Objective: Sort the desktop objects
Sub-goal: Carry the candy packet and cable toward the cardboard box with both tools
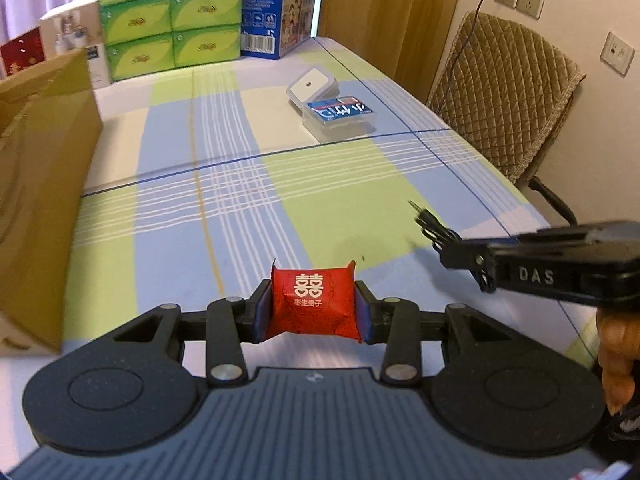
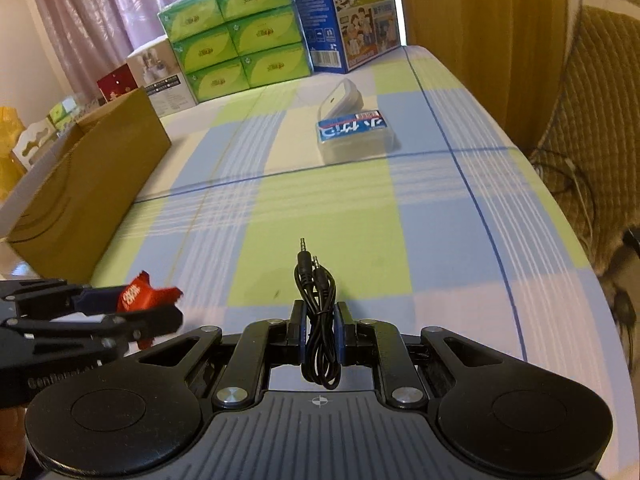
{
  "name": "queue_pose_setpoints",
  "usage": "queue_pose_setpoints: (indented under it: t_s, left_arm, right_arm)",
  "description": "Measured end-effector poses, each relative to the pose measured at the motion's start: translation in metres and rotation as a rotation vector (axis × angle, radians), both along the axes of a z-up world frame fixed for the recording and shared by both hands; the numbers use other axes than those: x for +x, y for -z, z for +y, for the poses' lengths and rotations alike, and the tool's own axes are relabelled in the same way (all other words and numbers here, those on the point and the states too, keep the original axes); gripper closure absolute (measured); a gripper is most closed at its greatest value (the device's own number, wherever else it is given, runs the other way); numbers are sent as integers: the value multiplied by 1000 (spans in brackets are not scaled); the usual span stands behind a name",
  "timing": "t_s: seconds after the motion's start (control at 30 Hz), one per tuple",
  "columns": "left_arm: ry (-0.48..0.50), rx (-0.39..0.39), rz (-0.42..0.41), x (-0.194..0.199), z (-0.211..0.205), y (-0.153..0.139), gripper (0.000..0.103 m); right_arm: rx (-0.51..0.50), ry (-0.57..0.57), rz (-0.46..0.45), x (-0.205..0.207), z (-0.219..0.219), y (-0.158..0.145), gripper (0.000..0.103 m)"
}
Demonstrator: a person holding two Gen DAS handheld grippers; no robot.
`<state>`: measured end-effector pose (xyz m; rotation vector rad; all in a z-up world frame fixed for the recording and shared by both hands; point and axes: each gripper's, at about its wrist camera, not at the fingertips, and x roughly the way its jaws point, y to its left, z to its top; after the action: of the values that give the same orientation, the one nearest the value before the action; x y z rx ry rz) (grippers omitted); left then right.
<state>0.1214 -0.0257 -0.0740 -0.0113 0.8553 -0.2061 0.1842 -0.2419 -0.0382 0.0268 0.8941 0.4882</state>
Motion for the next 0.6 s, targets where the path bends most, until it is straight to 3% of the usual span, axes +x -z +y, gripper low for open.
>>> queue_pose_setpoints:
  t_s: [0.6]
  left_arm:
    - [-106, 2, -81, -91, 42, -68, 67]
  right_arm:
    - [7, -100, -99, -89, 40, -69, 93]
